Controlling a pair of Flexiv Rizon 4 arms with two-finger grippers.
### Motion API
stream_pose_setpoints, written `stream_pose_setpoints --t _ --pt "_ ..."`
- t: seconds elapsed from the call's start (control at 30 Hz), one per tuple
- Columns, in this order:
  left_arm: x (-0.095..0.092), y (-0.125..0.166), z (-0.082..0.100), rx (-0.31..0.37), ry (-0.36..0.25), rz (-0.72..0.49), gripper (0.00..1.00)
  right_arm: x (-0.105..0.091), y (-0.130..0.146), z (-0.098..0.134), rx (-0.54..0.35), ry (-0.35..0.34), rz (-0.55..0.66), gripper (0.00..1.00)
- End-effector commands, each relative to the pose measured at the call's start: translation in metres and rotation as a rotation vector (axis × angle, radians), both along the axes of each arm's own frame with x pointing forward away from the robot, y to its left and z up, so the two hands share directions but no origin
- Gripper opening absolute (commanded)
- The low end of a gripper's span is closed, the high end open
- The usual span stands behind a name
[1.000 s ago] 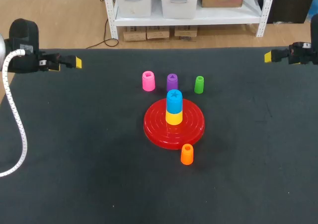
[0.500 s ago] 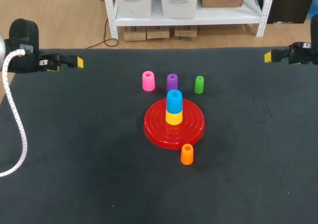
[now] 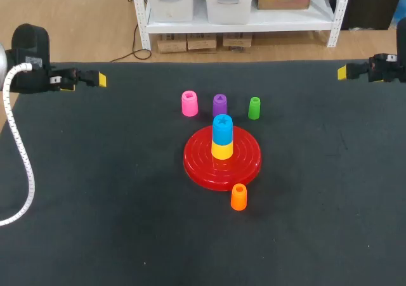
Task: Pick up and stack the cylinders on the red base in this order: pink,purple,orange,green
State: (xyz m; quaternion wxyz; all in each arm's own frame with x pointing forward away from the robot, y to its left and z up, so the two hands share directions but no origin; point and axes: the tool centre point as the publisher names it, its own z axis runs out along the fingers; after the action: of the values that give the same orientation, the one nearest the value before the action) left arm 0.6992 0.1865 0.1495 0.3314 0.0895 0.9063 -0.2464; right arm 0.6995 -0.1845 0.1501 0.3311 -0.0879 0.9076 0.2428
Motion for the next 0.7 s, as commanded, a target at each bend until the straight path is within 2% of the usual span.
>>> stream_pose_setpoints --t 0.03,0.6,0.63,0.7 --pt "0.000 -0.001 0.001 0.006 0.004 0.004 1.00 0.000 0.000 0.000 0.001 0.001 0.002 1.00" --pt "0.000 -0.001 0.001 0.006 0.004 0.004 1.00 0.000 0.000 0.000 0.001 0.001 0.002 1.00" --pt "0.005 -0.004 0.004 0.013 -0.017 -0.044 1.00 0.000 0.000 0.000 0.001 0.001 0.002 1.00" --pt "0.010 -0.013 0.010 0.010 -0.098 -0.188 1.00 0.000 0.000 0.000 0.001 0.001 0.002 1.00"
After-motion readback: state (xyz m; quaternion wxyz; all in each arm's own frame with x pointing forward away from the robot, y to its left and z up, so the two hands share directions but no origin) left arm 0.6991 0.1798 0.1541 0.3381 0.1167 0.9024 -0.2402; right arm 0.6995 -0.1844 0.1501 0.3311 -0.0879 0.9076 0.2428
